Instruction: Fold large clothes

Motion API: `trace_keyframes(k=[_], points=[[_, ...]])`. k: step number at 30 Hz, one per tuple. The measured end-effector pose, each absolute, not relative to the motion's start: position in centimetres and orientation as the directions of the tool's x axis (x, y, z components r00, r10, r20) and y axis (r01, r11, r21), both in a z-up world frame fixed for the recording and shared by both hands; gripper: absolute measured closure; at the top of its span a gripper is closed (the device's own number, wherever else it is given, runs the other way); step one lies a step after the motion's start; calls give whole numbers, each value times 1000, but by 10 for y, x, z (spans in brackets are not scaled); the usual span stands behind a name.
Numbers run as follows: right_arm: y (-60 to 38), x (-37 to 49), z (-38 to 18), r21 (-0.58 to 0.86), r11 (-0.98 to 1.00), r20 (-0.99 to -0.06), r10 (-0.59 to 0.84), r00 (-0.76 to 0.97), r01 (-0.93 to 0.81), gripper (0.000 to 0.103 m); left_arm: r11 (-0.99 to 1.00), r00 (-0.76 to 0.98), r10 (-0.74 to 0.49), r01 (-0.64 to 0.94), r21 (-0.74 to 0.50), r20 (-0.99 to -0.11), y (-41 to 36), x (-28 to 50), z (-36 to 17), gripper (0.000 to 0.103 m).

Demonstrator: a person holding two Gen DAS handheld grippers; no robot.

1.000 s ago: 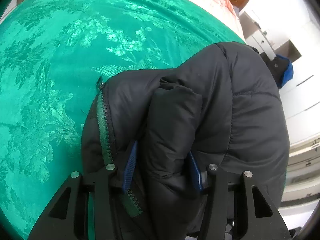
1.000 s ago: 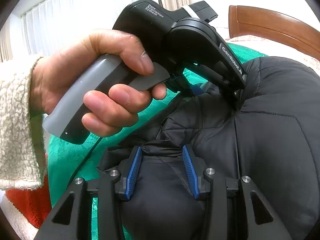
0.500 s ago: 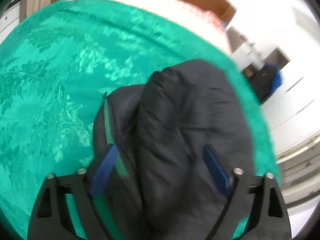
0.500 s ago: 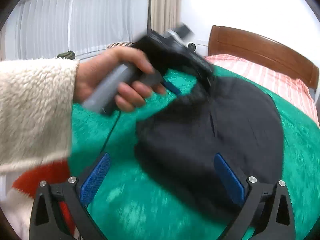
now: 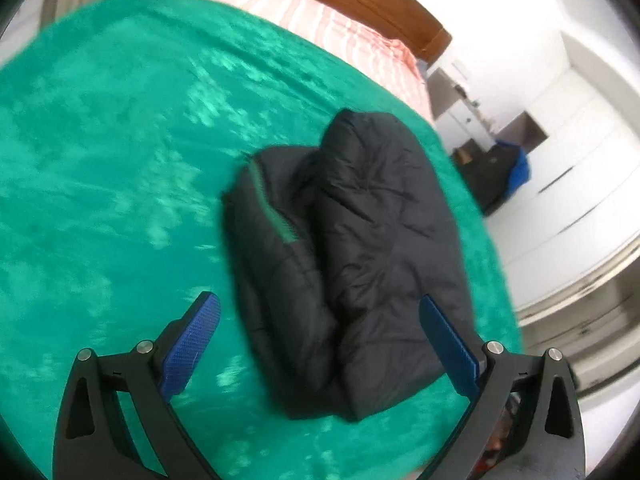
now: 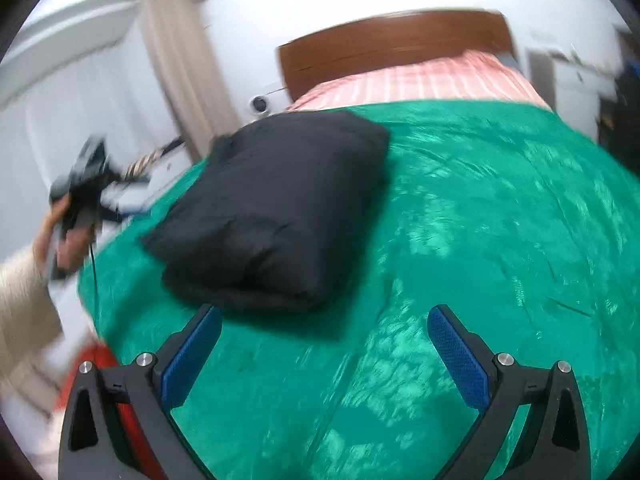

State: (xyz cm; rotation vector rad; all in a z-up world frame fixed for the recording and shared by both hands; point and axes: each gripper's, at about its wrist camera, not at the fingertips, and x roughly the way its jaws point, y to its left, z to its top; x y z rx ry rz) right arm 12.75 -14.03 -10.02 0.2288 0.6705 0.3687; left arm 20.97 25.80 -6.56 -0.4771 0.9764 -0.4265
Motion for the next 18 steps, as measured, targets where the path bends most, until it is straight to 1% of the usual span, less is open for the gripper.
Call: trace_keyframes(k=[3, 5, 7, 8, 10, 14, 16, 18], points=[[-153, 154, -89, 381, 895, -547, 422, 723, -234, 1, 781, 439, -602, 149, -606, -668, 239, 229, -83, 3], [-159, 169, -81, 420, 874, -532, 456, 713, -246, 1, 808, 412, -576, 157, -568, -706, 229, 239, -97, 3], [-160, 186, -80, 469, 844, -515, 501, 695, -261, 1, 855, 381, -516, 168, -491, -768, 217, 245, -114, 3], [-159, 196, -80, 491, 829, -511, 524, 682, -268, 1, 863, 356, -504, 177, -473, -787, 212, 247, -125, 1], [-156, 219, -86, 522, 806, -514, 557, 652, -277, 1, 860, 325, -511, 182, -477, -796, 211, 251, -140, 0], [-142, 275, -114, 615, 728, -517, 663, 541, -303, 1, 842, 278, -540, 186, -507, -794, 209, 264, -158, 0], [-130, 303, -133, 678, 663, -507, 734, 452, -317, 1, 821, 228, -572, 166, -547, -788, 210, 275, -174, 0], [-115, 329, -156, 746, 595, -505, 798, 330, -299, 1, 811, 207, -584, 165, -561, -785, 209, 282, -183, 0]])
